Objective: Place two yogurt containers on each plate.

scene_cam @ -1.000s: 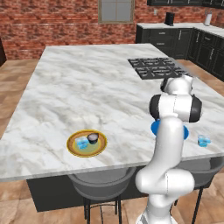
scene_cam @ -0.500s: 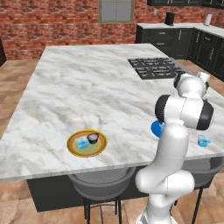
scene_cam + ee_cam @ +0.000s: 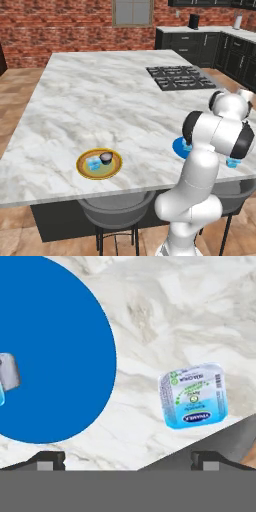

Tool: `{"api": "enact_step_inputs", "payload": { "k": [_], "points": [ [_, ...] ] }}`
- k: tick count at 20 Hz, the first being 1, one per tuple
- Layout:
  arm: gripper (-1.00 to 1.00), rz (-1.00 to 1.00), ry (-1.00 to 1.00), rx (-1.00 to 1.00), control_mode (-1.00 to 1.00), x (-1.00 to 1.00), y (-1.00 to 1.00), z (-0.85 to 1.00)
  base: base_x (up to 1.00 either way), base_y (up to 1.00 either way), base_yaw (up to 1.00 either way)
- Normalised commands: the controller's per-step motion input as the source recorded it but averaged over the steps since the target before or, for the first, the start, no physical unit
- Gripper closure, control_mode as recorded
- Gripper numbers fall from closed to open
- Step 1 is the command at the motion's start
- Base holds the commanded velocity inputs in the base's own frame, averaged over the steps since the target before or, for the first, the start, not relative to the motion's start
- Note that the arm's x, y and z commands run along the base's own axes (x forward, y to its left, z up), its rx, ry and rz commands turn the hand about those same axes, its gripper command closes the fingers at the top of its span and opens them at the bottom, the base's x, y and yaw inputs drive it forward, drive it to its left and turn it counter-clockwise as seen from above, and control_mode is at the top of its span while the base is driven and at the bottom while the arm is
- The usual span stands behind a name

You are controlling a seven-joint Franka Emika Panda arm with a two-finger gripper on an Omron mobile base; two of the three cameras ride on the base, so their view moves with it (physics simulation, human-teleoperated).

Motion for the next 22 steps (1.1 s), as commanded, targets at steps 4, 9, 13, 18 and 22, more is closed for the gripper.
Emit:
{"api": "enact_step_inputs", "payload": {
  "k": [4, 9, 13, 18, 22],
  "points": [
    [-1.0, 0.0, 0.1, -0.19, -1.0, 0.0, -0.49, -0.26, 0.0, 0.0, 0.0],
    [-1.0, 0.0, 0.05, -0.02, -1.0, 0.0, -0.31, -0.14, 0.0, 0.0, 0.0],
    [-1.0, 0.0, 0.03, 0.0, -1.0, -0.18, -0.15, -0.13, 0.0, 0.0, 0.0],
    [-1.0, 0.0, 0.01, 0.03, -1.0, -0.17, -0.13, -0.11, 0.0, 0.0, 0.0],
    [-1.0, 0.0, -0.08, 0.05, -1.0, -0.01, -0.01, -0.28, 0.0, 0.0, 0.0]
  ]
}}
